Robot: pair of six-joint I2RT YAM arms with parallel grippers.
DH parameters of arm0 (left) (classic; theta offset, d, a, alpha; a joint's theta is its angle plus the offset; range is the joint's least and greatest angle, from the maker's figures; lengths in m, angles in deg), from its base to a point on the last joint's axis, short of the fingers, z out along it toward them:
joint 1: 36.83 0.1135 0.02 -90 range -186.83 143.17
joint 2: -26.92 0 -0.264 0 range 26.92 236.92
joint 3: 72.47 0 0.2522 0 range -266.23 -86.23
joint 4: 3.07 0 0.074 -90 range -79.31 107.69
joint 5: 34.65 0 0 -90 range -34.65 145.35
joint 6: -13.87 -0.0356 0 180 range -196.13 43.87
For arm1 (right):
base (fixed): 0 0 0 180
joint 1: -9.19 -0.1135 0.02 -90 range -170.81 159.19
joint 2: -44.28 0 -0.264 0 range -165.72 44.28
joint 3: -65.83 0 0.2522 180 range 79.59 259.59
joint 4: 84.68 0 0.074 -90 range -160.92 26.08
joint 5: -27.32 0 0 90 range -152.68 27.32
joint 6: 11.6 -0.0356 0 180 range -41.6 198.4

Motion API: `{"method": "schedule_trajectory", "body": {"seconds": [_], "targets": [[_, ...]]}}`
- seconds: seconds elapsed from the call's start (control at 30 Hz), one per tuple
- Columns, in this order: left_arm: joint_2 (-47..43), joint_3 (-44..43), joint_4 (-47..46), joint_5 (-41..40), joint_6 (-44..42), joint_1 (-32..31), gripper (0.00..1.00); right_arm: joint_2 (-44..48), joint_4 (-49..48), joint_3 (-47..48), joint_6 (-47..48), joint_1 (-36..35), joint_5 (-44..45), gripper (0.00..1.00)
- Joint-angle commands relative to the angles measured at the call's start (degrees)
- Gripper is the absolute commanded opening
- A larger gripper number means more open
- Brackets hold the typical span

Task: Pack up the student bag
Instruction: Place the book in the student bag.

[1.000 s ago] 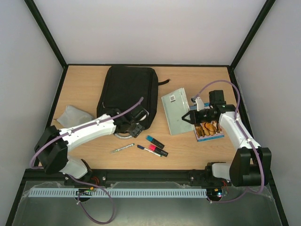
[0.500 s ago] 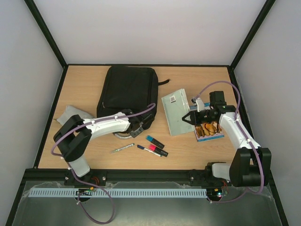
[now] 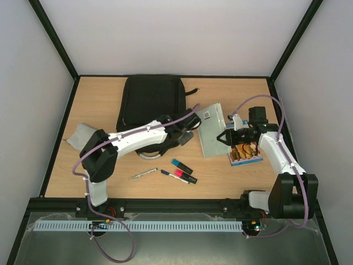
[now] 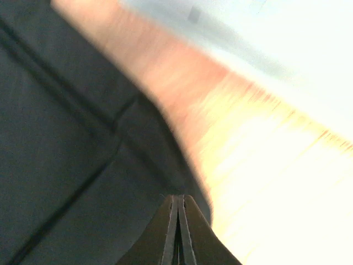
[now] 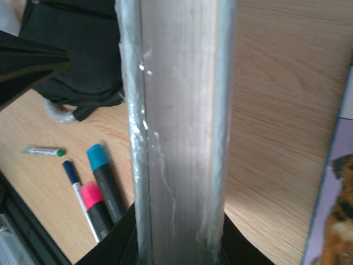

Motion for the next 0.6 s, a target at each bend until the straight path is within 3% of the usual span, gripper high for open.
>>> {"method": "schedule_trajectory", "body": {"seconds": [0.0,0.13,0.17,0.33,0.5,0.57], "targets": [[6.0,-8.3,-2.1,7.5,0.5,-1.9,0.02,2.7,-4.2,2.7,0.3,1.7,0.6,0.01],[7.7,-11.4,2.5,3.5,-1.3,-1.9,0.06,2.5,-3.9,2.5,-0.7,1.8,-1.2,0.01],[6.5,-10.3,3.1,2.6,-1.2,-1.6,0.17,2.5,-3.8,2.5,-0.6,1.7,-1.1,0.01],[-5.9,3.8,1.7,2.4,-1.9,-0.3,0.97,2.7,-3.6,1.3,0.0,1.8,-1.5,0.01],[-17.2,15.0,0.6,1.3,-2.0,3.0,0.99,2.3,-3.1,1.5,0.0,1.8,-3.9,0.01],[-17.7,17.3,2.5,1.1,-2.5,5.8,0.94,2.3,-2.8,1.4,0.2,1.9,-4.4,0.01]]}}
